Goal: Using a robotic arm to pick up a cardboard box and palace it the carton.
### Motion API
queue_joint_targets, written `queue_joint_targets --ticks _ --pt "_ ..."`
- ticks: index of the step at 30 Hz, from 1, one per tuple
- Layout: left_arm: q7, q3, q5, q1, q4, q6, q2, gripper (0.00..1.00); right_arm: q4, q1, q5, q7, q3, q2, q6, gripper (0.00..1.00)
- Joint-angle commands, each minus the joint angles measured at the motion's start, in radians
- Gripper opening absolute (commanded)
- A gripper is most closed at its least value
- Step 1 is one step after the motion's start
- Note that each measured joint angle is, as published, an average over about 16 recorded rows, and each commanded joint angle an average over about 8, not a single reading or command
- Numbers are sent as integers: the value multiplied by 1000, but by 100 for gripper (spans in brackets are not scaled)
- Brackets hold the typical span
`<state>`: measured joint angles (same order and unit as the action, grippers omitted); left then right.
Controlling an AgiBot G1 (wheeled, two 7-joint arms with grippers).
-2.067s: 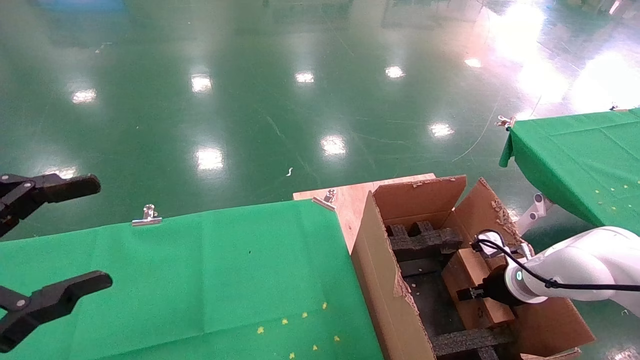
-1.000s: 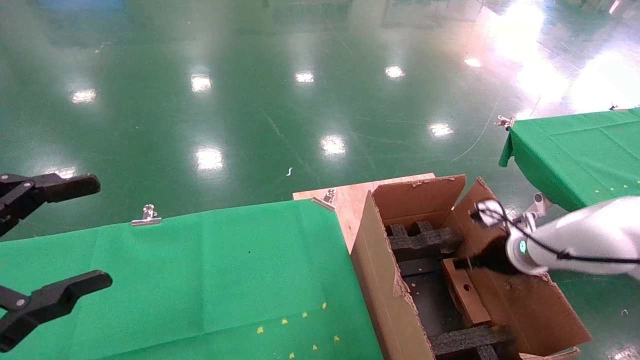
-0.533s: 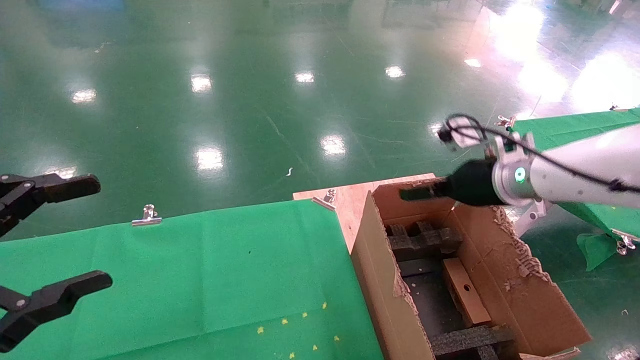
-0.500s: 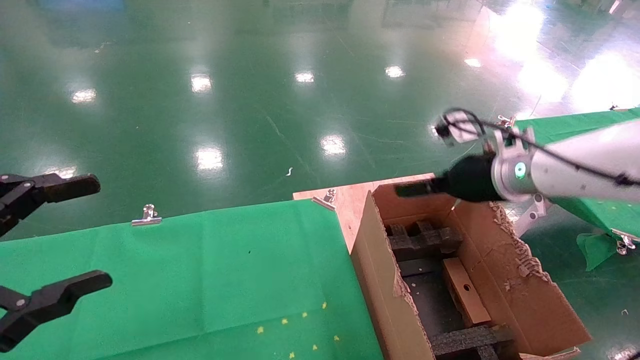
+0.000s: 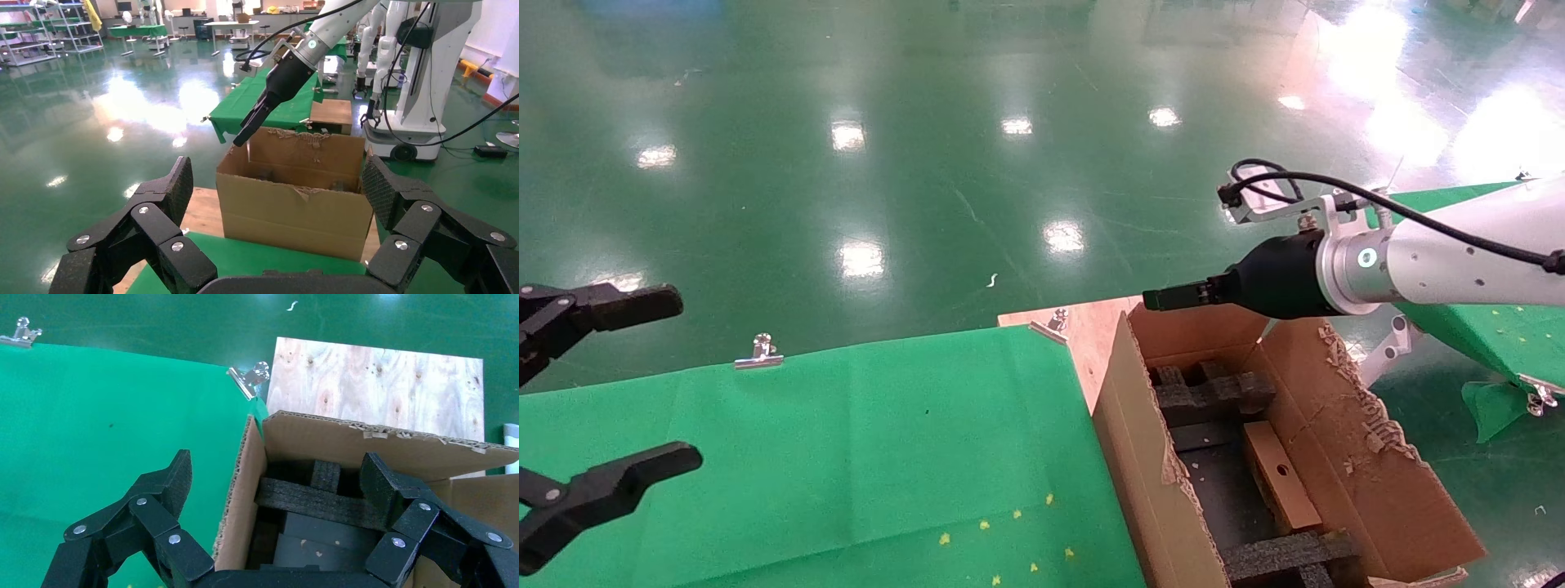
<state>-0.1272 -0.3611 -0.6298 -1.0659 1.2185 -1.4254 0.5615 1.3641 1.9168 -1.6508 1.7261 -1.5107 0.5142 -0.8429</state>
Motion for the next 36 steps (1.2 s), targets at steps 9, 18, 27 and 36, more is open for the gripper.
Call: queue_joint_targets --ticks 9,18,27,36 --pt "0 0 0 0 0 0 0 100 -10 -72 63 -116 93 9 -46 100" --pt "0 0 0 0 0 0 0 100 -21 -198 203 -349 279 23 -145 100" --pt "0 0 0 0 0 0 0 100 -33 -324 344 -582 466 38 -244 100" --pt "0 0 0 0 0 0 0 100 -44 -451 485 -816 653 52 -344 100"
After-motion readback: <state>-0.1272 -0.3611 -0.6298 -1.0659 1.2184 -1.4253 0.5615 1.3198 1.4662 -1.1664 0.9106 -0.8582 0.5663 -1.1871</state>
